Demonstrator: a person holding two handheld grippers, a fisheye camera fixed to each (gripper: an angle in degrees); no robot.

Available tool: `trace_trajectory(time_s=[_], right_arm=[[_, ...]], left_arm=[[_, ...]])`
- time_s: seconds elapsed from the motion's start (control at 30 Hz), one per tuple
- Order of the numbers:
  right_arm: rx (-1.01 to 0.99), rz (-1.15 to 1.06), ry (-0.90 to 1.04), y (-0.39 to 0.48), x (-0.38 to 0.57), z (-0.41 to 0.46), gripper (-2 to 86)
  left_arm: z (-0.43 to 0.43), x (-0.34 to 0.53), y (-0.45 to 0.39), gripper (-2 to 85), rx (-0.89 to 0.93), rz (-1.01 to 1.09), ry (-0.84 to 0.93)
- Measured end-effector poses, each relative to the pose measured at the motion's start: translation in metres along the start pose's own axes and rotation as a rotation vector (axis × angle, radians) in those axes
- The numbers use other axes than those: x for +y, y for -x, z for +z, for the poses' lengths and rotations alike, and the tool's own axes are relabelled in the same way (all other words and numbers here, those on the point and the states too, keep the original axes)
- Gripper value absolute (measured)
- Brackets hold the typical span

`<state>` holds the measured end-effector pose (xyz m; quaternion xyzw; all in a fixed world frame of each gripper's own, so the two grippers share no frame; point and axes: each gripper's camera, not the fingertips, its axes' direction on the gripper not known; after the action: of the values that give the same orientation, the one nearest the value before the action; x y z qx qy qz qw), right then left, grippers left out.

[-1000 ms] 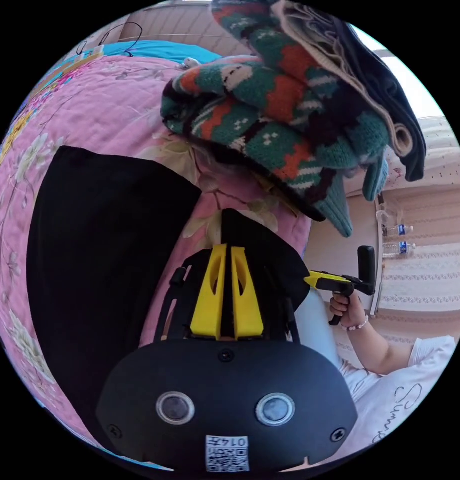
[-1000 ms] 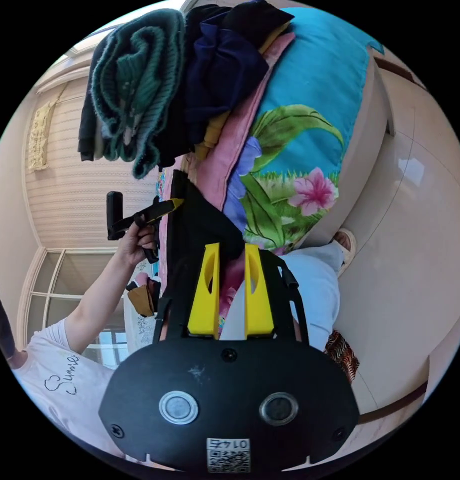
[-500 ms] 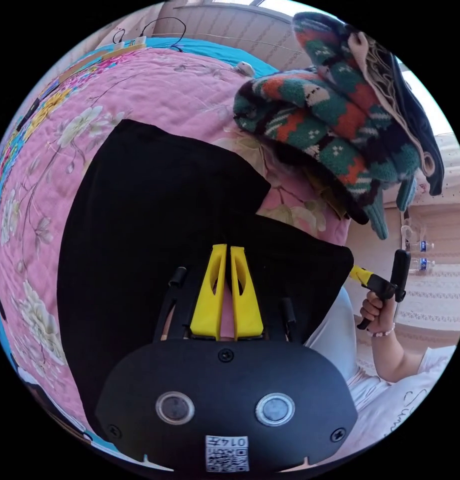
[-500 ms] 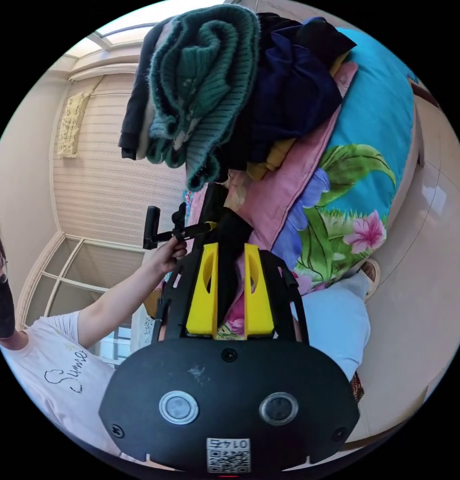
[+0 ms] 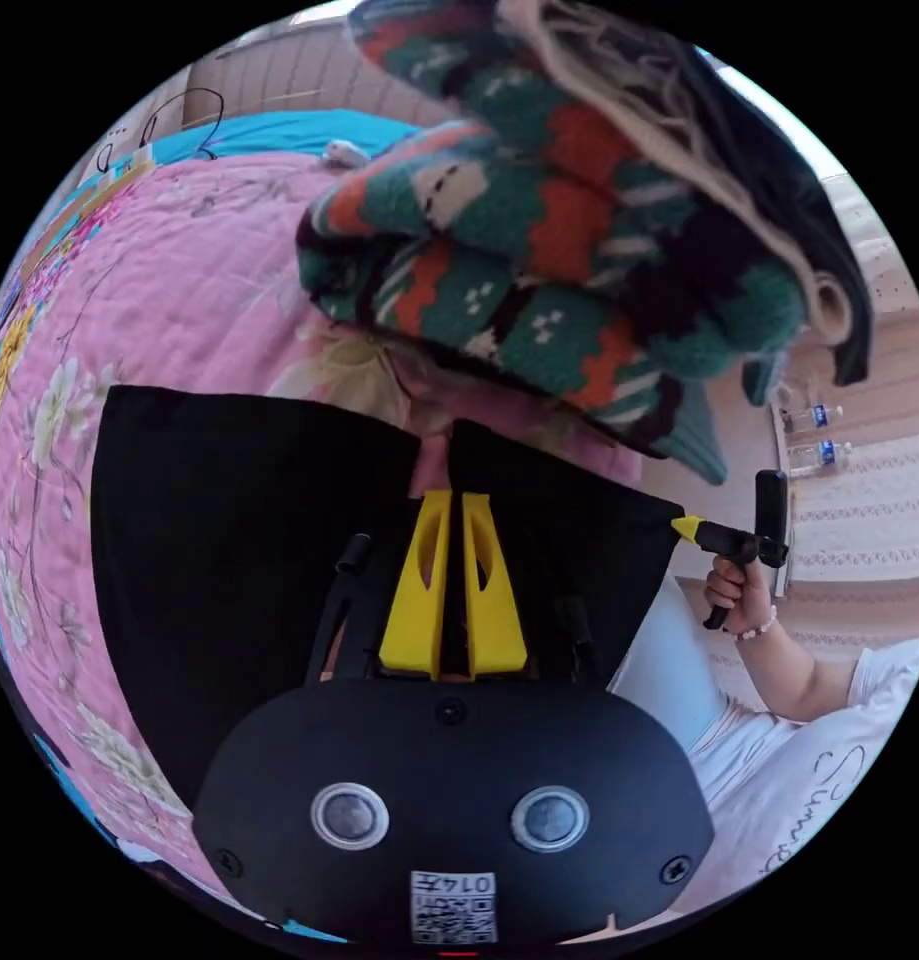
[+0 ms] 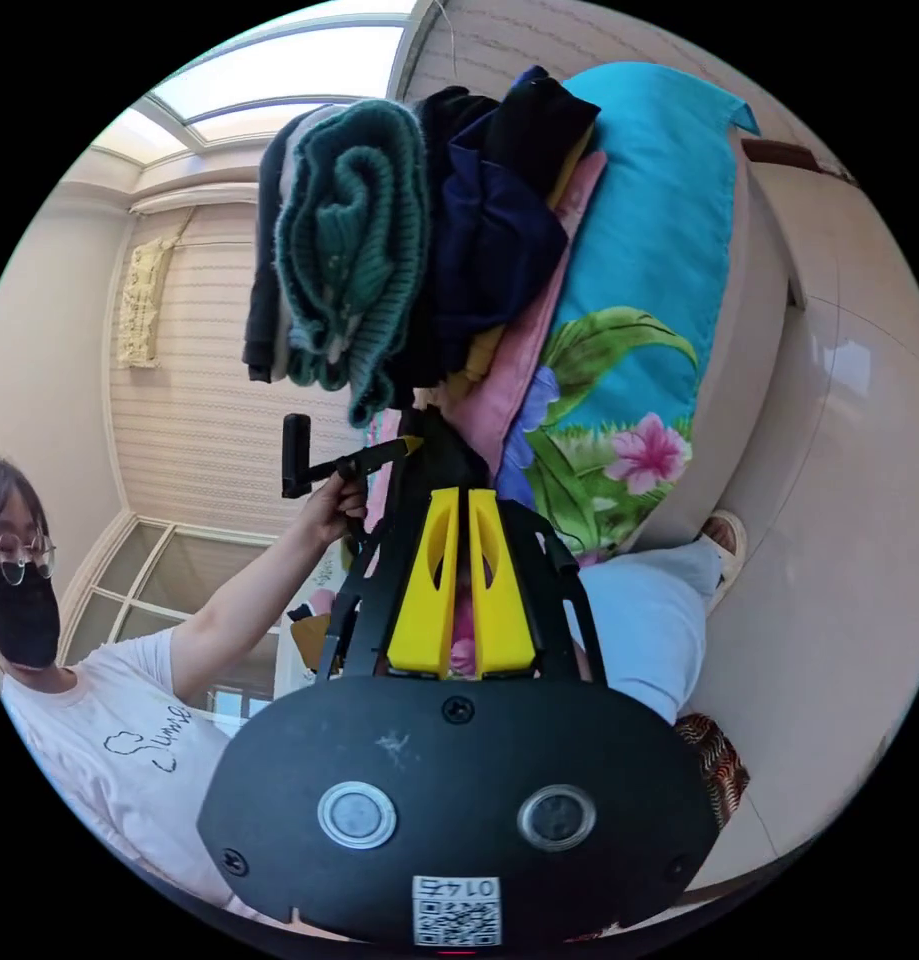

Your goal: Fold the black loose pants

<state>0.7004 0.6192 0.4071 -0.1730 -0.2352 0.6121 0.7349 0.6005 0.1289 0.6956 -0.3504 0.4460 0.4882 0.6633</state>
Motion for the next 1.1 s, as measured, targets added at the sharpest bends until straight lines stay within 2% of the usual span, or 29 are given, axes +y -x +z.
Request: trace_trajectory(time_s=[0.07,0.13,0.27,0.4,0.5,0.57,0.67,0.8,0.87,0.97,1.1], right_arm=[[0.07,0.011,0.024,0.015,0.001,0.013,0.9],[0.101,0.005,0.036,0.03,0.002,0.02,0.9],[0.125,0.01,0.046,0.063,0.011,0.028,1.6],[0.249,-0.107,0.01,0.113,0.036,0.022,2.1],[0.341,-0.377,0.173,0.179,0.069,0.05,2.4],[0.365,-0.64,0.344,0.242,0.095,0.094,3.1],[0.372,-0.908,0.473,0.32,0.114,0.159,4.7],[0.384,-1.077,0.603,0.398,0.125,0.239,7.0],[0.483,-1.172,0.688,0.434,0.139,0.289,7.6],[0.618,-1.216,0.816,0.455,0.156,0.341,7.6],[0.627,-1.19,0.862,0.496,0.167,0.36,4.7]], left_arm=[[-0.012,0.013,0.007,1.3,0.082,-0.068,-0.05],[-0.035,0.032,0.01,2.1,0.067,-0.058,-0.107],[-0.098,0.124,-0.003,2.5,-0.112,0.036,-0.198],[-0.12,0.244,-0.027,3.1,-0.286,0.031,-0.162],[-0.109,0.331,-0.04,4.1,-0.324,-0.071,-0.057],[-0.095,0.377,-0.046,5.1,-0.358,-0.166,0.01],[-0.092,0.406,-0.045,6.1,-0.367,-0.315,-0.041],[-0.096,0.426,-0.037,6.0,-0.35,-0.44,-0.096],[-0.096,0.439,-0.036,5.3,-0.333,-0.448,-0.094],[-0.105,0.458,-0.035,2.5,-0.29,-0.459,-0.131],[-0.131,0.484,-0.038,-0.6,-0.261,-0.468,-0.193]])
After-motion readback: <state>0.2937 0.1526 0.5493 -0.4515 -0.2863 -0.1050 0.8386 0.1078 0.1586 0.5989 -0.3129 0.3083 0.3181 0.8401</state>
